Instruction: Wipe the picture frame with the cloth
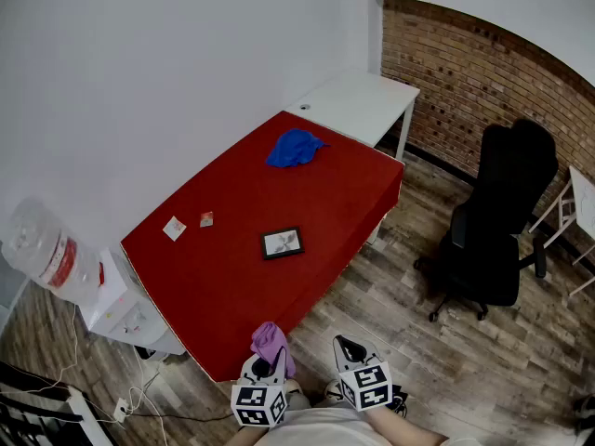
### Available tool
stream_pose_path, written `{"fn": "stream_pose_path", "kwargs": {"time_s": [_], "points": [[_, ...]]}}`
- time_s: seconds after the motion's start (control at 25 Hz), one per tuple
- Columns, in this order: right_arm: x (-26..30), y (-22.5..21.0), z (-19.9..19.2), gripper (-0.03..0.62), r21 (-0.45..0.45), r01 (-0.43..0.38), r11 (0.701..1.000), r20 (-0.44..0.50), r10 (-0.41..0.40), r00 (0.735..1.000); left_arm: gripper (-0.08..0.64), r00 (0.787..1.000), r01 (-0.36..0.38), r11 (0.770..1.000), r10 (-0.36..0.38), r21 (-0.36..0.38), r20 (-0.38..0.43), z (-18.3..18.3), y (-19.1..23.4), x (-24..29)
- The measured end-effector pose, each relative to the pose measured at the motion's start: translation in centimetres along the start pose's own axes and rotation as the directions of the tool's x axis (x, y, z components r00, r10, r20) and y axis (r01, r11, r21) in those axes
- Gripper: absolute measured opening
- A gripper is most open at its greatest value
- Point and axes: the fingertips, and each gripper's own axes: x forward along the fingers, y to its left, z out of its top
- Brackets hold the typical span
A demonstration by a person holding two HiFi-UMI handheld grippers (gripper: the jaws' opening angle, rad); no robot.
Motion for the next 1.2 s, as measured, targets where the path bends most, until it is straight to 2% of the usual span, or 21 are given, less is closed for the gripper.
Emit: {"fn": "stream_pose_path", "kwargs": {"time_s": [0.24,0.6,0.96,1.2], "points": [[0.0,-1.7,-0.1,0.005,0.016,0.009,1.000,-0.004,-0.009,1.000,0.061,1.000,0.007,1.000,-0.007,0.003,-0.002,0.4,-0.9,1.4],[4.4,-3.4,1.3,0.005,0.038,0.039,0.999,-0.023,-0.038,0.999,0.061,0.999,0.032,0.999,-0.032,-0.008,-0.019,1.8,2.1,6.2],[11.7,-4.8,6.6,0.004,0.032,0.096,0.995,-0.005,-0.096,0.995,0.061,0.995,0.097,0.995,-0.097,0.032,0.001,7.1,7.3,12.4],[16.1,-3.7,9.7,0.005,0.021,0.115,0.993,0.008,-0.115,0.993,0.061,0.992,0.127,0.991,-0.127,0.052,-0.002,9.1,11.1,14.5]]}}
